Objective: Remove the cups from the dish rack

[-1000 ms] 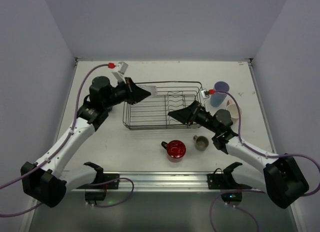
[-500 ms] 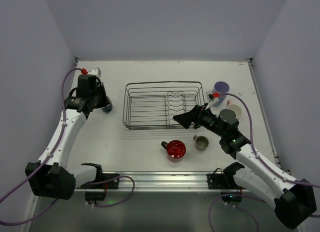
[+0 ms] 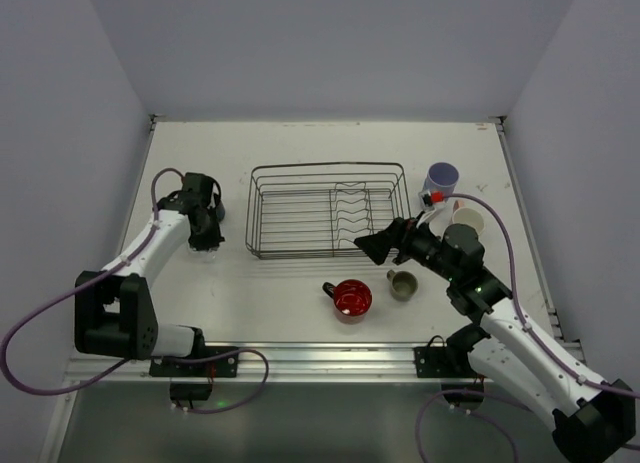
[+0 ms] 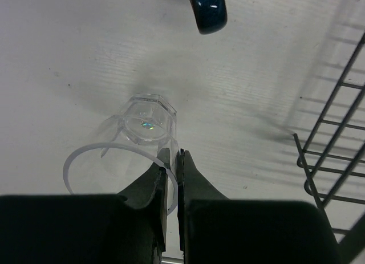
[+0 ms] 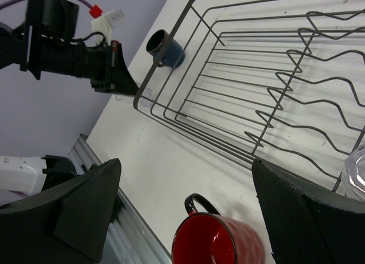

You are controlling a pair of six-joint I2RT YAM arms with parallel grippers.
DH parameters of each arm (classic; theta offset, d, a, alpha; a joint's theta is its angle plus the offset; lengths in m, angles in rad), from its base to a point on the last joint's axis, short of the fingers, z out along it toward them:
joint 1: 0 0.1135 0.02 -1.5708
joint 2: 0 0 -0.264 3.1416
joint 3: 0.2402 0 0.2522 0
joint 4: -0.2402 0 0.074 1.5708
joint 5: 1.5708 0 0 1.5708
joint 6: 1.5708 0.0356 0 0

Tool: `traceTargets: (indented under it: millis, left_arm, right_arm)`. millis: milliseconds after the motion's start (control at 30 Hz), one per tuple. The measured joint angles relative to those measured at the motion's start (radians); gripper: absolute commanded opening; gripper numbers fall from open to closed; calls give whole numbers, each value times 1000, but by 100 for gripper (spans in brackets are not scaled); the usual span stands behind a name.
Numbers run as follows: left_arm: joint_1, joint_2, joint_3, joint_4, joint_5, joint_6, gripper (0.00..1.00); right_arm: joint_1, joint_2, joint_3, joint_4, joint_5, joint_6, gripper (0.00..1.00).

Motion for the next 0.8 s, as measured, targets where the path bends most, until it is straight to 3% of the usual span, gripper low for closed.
traceTargets:
  millis: [67, 267, 433, 567, 667, 800]
  left_arm:
    - [0, 35, -13, 5, -6, -1, 6]
    - [0, 63, -34, 33, -48, -2, 39]
    - [0, 64, -34, 49, -57, 0, 50]
    - [0, 57, -34, 48, -54, 0, 68]
    - [0, 11, -21, 41, -40, 0, 76]
    - [0, -97, 56, 39, -8, -2, 78]
  right_arm:
    - [0, -18, 0, -6, 16, -3, 99]
    - [0, -11, 0, -27, 52, -15, 99]
    - [0, 0, 0, -33, 70, -17, 99]
    - [0, 5, 2, -43, 98, -29, 98]
    - [0, 19, 13, -74, 153, -54, 90]
    - [0, 69, 49, -140, 259, -87, 78]
